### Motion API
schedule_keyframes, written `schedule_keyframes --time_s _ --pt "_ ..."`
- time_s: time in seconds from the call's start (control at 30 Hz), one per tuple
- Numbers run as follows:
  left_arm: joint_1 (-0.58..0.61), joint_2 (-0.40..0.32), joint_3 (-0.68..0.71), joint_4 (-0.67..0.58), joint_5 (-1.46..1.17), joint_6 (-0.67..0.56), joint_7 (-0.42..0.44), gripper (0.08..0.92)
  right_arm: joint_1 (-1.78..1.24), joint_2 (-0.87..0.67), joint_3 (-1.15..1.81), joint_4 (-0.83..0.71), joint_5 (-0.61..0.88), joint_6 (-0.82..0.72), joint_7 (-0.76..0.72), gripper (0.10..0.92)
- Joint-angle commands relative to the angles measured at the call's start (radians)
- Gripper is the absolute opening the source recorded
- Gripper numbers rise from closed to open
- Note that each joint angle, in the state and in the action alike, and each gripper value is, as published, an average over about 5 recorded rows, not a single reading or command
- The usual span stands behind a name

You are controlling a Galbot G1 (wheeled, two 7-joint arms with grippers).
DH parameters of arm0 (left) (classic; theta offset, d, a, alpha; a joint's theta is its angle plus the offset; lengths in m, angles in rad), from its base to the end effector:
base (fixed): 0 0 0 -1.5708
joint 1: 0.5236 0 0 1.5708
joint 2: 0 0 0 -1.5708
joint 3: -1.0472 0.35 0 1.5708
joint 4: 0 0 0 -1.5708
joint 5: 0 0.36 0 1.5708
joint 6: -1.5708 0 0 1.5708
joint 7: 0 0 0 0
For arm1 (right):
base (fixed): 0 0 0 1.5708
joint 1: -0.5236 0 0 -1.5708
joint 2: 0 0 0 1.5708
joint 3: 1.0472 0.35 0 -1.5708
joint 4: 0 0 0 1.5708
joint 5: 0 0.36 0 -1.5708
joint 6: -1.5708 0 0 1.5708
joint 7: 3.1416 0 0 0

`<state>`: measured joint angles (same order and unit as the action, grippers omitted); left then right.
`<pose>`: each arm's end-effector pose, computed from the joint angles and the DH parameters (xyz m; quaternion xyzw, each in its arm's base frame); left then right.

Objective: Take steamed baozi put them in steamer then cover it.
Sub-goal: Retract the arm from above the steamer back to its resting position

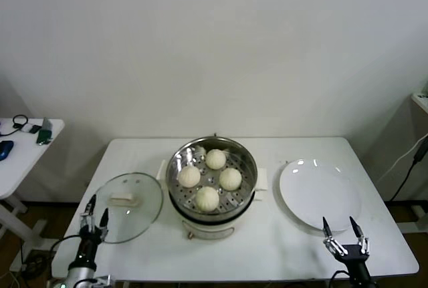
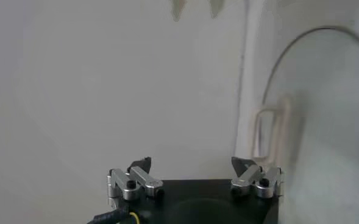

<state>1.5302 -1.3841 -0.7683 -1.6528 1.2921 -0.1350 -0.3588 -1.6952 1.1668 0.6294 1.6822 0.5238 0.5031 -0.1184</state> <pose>0.1695 0.1449 -0.4263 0.0435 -0.7170 -0.6950 0.0317 0.1206 -0.1566 -0.4301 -0.0095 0.9993 0.0353 0.0032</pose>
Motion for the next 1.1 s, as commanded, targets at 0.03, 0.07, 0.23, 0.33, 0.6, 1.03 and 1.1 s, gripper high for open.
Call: schedule_keyframes --time_s 0.03,0.07,0.23,0.33,0.6,1.03,1.1 --pt "-0.113 -0.001 0.031 0.162 0.169 -0.006 -0.026 0.823 -0.012 0.026 0.0 0.003 -0.015 0.013 0.005 0.823" --pt "-0.121 0.001 0.034 0.169 0.17 -0.007 -0.025 0.823 -0.013 0.027 0.001 0.003 -0.017 0.013 0.005 0.823" --pt "-0.157 0.011 0.038 0.194 0.163 -0.014 -0.026 0.823 -0.019 0.033 0.006 0.004 -0.019 0.018 0.005 0.823" --pt "-0.174 0.02 0.04 0.2 0.157 -0.015 -0.025 0.823 -0.024 0.034 0.007 0.003 -0.02 0.023 0.005 0.823" --pt "-0.217 0.044 0.05 0.241 0.157 -0.03 -0.024 0.823 -0.03 0.041 0.016 0.01 -0.026 0.027 0.004 0.823" --pt "-0.247 0.06 0.057 0.289 0.164 -0.035 -0.025 0.823 -0.025 0.045 0.021 0.011 -0.034 0.024 0.003 0.823" --pt "-0.248 0.059 0.06 0.29 0.164 -0.041 -0.024 0.821 -0.022 0.047 0.02 0.008 -0.038 0.023 0.003 0.823"
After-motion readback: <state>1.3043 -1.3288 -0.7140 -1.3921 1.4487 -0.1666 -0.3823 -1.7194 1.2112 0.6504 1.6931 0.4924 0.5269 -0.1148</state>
